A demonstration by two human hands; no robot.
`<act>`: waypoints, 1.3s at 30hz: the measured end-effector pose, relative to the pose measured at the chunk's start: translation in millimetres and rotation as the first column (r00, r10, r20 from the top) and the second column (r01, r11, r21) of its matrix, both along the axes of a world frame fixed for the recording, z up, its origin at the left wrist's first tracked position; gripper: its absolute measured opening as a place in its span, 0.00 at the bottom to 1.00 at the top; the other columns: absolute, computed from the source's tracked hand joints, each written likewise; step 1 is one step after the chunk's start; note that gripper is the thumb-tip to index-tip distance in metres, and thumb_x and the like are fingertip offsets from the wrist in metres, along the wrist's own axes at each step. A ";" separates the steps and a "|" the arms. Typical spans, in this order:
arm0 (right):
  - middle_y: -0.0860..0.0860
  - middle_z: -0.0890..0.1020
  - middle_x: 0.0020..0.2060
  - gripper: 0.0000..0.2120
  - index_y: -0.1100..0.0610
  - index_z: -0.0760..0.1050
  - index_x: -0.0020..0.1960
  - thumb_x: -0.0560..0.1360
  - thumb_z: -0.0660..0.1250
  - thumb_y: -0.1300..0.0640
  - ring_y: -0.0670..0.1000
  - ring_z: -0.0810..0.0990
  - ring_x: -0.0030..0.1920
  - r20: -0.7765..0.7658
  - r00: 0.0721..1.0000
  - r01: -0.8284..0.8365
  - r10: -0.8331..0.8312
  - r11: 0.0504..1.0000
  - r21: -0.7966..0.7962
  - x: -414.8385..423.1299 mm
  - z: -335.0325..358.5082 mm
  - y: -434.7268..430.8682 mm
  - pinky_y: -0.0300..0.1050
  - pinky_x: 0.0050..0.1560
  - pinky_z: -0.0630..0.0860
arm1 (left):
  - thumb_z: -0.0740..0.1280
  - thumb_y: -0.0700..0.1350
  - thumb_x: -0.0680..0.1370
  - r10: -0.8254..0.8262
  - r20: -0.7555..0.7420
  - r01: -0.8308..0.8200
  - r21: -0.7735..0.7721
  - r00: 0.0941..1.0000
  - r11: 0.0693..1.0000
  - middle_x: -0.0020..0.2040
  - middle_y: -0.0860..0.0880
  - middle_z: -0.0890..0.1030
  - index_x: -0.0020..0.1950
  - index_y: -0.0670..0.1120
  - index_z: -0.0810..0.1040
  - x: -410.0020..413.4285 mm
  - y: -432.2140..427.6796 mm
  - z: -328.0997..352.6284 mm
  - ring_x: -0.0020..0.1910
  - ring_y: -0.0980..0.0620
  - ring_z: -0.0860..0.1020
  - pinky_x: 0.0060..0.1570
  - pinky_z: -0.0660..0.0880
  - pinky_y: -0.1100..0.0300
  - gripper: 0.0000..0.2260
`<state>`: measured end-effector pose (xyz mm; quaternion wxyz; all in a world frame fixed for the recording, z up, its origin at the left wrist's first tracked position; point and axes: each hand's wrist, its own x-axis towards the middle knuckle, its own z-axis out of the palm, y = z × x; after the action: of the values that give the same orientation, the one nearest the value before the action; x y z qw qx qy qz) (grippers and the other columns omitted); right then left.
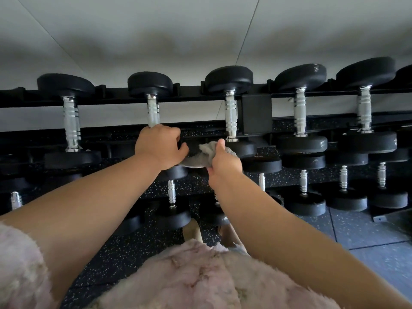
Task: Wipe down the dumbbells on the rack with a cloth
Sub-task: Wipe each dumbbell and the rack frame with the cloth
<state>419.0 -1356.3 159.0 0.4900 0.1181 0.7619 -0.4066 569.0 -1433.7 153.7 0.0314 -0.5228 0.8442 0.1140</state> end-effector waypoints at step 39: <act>0.60 0.77 0.69 0.22 0.61 0.71 0.72 0.85 0.61 0.48 0.61 0.79 0.65 0.035 0.999 0.043 -0.038 0.987 -0.156 -93.0 31.9 40.5 0.48 0.45 0.81 | 0.62 0.62 0.79 -0.027 0.096 0.030 -0.031 0.995 0.999 0.30 0.54 0.74 0.43 0.51 0.78 -11.2 6.4 6.9 0.32 0.49 0.75 0.42 0.75 0.53 0.16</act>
<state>326.0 -1315.8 190.8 0.5016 0.1011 0.7170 -0.4733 557.9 -1427.4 160.6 0.0651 -0.5161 0.8508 0.0746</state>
